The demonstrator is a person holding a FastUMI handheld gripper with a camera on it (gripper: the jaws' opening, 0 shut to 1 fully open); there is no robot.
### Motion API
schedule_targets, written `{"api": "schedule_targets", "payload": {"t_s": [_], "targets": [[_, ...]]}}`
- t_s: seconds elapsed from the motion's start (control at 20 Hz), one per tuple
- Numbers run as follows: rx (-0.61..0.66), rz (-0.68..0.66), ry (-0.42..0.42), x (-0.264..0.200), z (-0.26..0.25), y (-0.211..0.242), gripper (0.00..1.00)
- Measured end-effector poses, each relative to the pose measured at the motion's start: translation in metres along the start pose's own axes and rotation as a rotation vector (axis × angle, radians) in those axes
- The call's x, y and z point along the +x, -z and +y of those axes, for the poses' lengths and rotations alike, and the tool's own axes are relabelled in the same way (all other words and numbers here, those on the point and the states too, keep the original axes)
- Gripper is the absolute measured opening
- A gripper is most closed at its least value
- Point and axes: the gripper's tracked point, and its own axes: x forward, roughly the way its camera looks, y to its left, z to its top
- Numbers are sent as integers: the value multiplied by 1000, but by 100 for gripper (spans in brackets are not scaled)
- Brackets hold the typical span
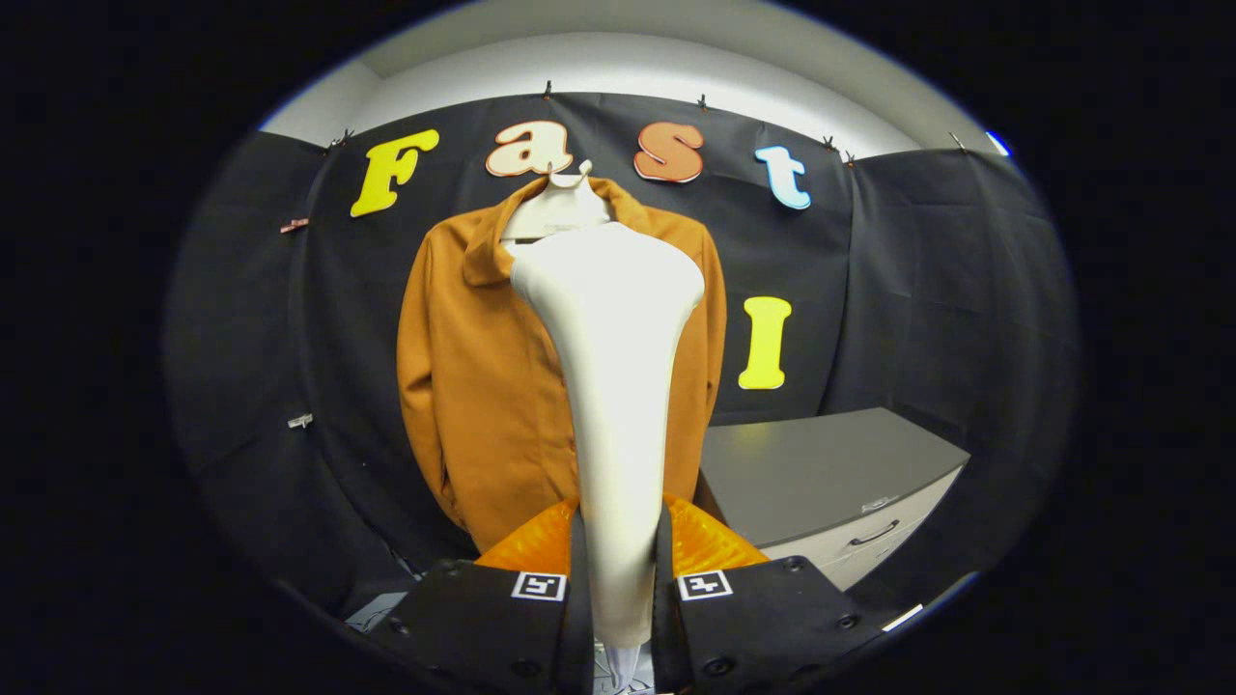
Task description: Iron the clothes twice with a garment steamer, once on the left side and once on the right side.
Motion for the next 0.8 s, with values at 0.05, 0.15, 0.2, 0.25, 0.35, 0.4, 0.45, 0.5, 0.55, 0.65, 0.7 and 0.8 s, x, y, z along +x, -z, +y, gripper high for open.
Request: {"api": "schedule_targets", "payload": {"t_s": [0.05,0.15,0.2,0.25,0.35,0.4,0.45,0.5,0.55,0.65,0.7,0.8], "targets": [[-2,-10,8,-5,-9,-8,27],[-13,-32,31,-14,-27,-21,27],[-16,-42,43,-20,-35,-26,27],[-14,-48,50,-25,-42,-28,27],[3,-54,50,-32,-53,-33,27],[10,-58,54,-36,-58,-37,27],[13,-63,59,-37,-64,-40,27],[20,-66,63,-40,-70,-43,27],[26,-71,65,-42,-75,-46,27],[25,-83,79,-44,-86,-51,27],[26,-87,85,-45,-90,-53,27],[29,-91,87,-49,-99,-53,27]]}}
